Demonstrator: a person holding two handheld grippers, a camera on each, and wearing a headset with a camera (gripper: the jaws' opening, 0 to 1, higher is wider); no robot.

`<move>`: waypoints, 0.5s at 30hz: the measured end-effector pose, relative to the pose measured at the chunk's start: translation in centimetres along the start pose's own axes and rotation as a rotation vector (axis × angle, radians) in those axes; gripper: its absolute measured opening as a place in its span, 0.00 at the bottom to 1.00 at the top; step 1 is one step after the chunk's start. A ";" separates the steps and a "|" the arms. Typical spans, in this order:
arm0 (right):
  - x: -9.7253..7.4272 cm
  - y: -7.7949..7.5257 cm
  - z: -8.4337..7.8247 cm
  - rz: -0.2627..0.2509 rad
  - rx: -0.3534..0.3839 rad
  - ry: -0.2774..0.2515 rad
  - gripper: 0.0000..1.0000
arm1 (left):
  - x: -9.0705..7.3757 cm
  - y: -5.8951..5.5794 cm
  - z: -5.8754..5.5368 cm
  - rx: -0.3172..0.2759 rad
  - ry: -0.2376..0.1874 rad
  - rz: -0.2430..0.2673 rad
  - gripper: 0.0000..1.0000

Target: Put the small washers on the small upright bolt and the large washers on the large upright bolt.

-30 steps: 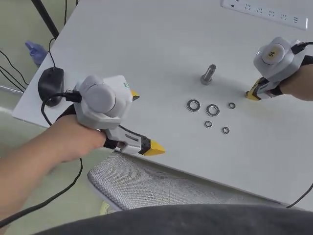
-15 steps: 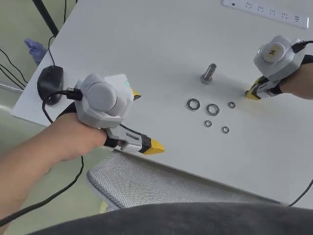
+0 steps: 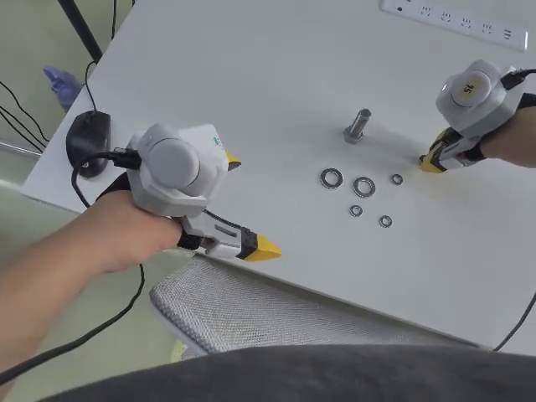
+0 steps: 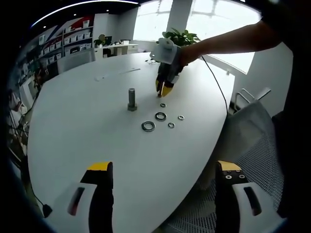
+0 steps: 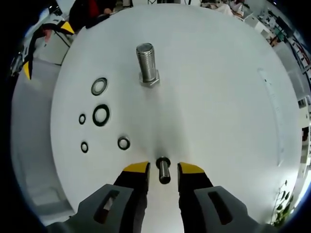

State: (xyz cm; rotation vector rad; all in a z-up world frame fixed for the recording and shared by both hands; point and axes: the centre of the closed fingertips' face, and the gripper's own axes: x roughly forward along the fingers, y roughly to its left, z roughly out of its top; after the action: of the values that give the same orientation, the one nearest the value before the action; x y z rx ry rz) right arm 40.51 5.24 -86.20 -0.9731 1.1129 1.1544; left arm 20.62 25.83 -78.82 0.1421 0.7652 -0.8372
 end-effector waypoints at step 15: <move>-2.9 -0.2 0.7 -0.020 -0.020 -0.012 0.26 | -0.7 -0.7 0.8 0.011 -0.032 0.000 0.88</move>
State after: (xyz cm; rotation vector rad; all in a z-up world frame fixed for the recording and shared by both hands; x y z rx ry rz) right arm 40.70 5.31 -83.25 -0.9896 1.0816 1.1561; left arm 20.28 25.49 -77.65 0.1382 0.7306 -0.8414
